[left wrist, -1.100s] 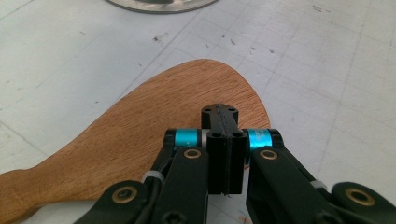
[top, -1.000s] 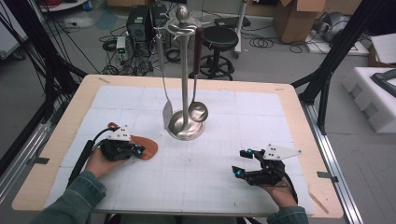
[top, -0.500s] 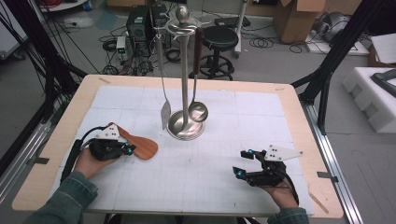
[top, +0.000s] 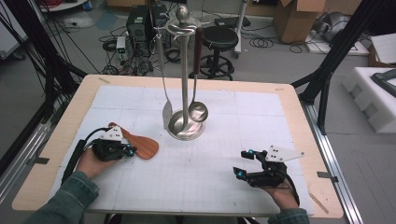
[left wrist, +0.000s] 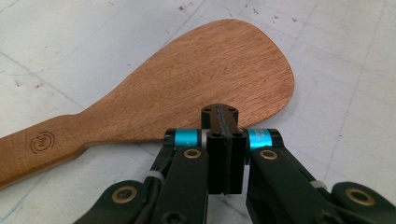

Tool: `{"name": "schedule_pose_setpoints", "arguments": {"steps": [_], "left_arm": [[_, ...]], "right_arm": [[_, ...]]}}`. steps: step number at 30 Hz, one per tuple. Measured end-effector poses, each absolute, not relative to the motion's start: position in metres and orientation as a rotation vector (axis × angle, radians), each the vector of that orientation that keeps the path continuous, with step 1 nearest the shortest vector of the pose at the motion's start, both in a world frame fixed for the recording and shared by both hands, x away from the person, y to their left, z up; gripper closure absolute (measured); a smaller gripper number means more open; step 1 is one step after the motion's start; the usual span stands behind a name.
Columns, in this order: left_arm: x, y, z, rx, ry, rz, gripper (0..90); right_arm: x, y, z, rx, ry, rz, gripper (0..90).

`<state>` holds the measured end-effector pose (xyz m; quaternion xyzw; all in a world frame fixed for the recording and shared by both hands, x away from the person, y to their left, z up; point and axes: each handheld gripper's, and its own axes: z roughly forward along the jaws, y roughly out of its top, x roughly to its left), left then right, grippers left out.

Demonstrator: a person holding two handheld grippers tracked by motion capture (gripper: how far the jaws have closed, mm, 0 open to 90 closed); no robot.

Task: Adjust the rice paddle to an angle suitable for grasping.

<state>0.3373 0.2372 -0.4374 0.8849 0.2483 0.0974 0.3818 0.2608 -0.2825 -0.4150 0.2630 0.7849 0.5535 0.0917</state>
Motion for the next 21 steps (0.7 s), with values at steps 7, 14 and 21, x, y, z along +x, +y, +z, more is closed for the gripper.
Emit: {"name": "schedule_pose_setpoints", "arguments": {"steps": [7,14,21], "left_arm": [[0.337,0.23,-0.439,2.246,0.625,0.247,89.8],[0.337,0.216,-0.439,2.249,0.595,0.239,89.9],[0.337,0.199,-0.439,2.258,0.55,0.225,89.9]], "right_arm": [[0.263,-0.281,-0.416,0.774,2.337,1.641,29.1],[0.263,-0.28,-0.416,0.776,2.349,1.635,29.1],[0.263,-0.282,-0.417,0.776,2.347,1.636,29.1]]}}
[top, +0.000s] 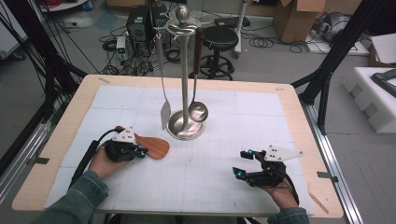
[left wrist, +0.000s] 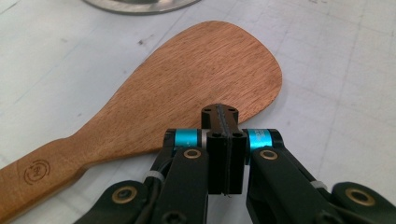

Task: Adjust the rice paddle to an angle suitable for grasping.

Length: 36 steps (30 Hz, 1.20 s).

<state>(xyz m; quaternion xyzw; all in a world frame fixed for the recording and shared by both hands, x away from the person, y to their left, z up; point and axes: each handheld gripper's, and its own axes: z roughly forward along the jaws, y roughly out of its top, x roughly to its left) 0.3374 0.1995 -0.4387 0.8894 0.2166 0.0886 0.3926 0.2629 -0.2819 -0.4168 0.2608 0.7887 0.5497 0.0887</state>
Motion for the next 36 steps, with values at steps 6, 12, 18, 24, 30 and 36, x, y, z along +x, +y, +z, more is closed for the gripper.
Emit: {"name": "schedule_pose_setpoints", "arguments": {"steps": [6,12,18,24,30,36], "left_arm": [[0.336,0.187,-0.439,2.261,0.511,0.211,89.9],[0.336,0.188,-0.435,2.229,0.522,0.218,89.9],[0.344,0.198,-0.424,2.185,0.552,0.26,89.9],[0.358,0.207,-0.421,2.182,0.584,0.29,89.9],[0.366,0.214,-0.427,2.189,0.631,0.294,89.9],[0.368,0.209,-0.434,2.216,0.634,0.28,89.9]], "right_arm": [[0.263,-0.284,-0.416,0.78,2.341,1.638,29.1],[0.262,-0.283,-0.417,0.78,2.344,1.641,29.1],[0.263,-0.282,-0.418,0.777,2.354,1.638,29.1],[0.264,-0.282,-0.419,0.778,2.353,1.638,29.1],[0.264,-0.283,-0.42,0.785,2.356,1.637,29.1],[0.262,-0.284,-0.42,0.787,2.35,1.642,29.1]]}}
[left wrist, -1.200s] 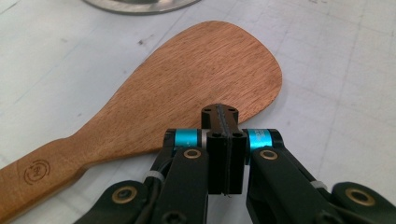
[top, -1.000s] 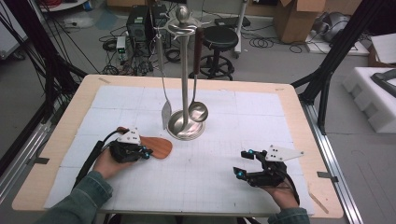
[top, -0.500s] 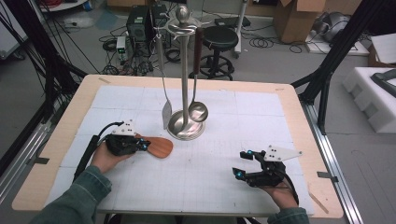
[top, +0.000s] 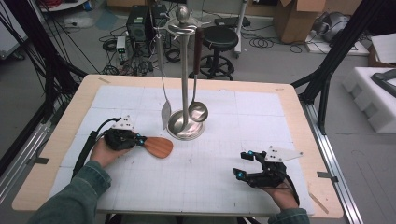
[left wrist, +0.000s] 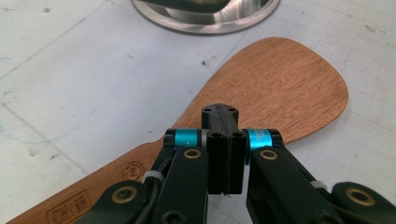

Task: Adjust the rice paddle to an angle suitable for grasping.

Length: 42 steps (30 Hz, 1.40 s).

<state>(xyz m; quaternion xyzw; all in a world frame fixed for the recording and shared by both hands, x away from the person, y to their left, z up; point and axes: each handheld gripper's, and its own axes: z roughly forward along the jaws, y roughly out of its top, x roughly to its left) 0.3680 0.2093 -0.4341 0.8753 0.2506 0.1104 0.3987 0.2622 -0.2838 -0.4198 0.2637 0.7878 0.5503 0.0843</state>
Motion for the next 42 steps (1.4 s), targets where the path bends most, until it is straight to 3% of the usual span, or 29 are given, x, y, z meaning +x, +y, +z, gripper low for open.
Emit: {"name": "schedule_pose_setpoints", "arguments": {"steps": [14,26,42], "left_arm": [[0.364,0.199,-0.435,2.241,0.594,0.283,89.9],[0.391,0.211,-0.428,2.194,0.657,0.343,89.9],[0.397,0.216,-0.439,2.23,0.689,0.295,89.9]], "right_arm": [[0.26,-0.284,-0.419,0.783,2.351,1.642,29.1],[0.262,-0.28,-0.421,0.784,2.371,1.639,29.1],[0.26,-0.281,-0.423,0.791,2.378,1.637,29.1]]}}
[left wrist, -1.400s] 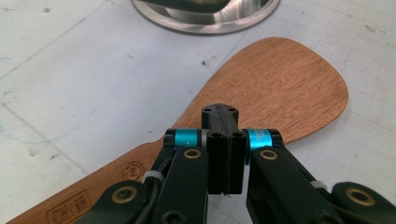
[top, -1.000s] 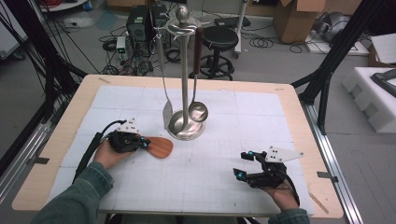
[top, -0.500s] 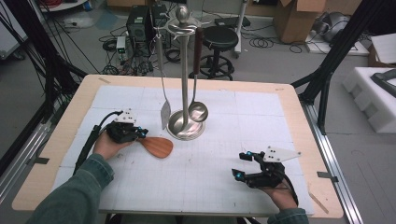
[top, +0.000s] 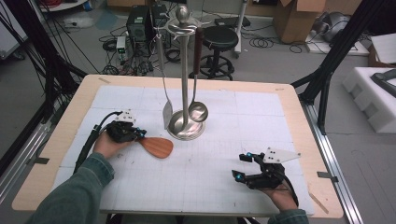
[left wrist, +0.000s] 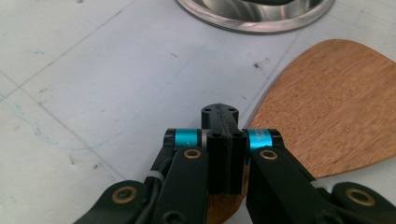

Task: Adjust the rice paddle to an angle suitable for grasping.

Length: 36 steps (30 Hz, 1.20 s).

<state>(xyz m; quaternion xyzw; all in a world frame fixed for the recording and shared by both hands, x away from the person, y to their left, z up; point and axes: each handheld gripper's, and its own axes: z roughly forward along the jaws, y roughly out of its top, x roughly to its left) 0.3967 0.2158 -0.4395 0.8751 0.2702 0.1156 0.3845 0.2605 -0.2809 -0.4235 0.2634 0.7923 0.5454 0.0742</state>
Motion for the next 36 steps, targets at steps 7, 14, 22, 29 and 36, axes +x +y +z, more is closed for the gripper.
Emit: {"name": "schedule_pose_setpoints", "arguments": {"steps": [7,14,22,29,36], "left_arm": [[0.385,0.217,-0.438,2.255,0.658,0.244,89.8],[0.371,0.22,-0.437,2.275,0.63,0.21,89.8],[0.355,0.218,-0.437,2.3,0.574,0.19,89.8],[0.346,0.223,-0.43,2.252,0.56,0.193,87.3],[0.337,0.232,-0.422,2.245,0.546,0.193,73.7]], "right_arm": [[0.26,-0.28,-0.422,0.783,2.376,1.636,29.1],[0.259,-0.278,-0.422,0.771,2.382,1.632,29.1],[0.259,-0.274,-0.42,0.763,2.386,1.631,29.1],[0.259,-0.271,-0.421,0.751,2.395,1.628,29.1],[0.258,-0.269,-0.421,0.748,2.405,1.625,29.1]]}}
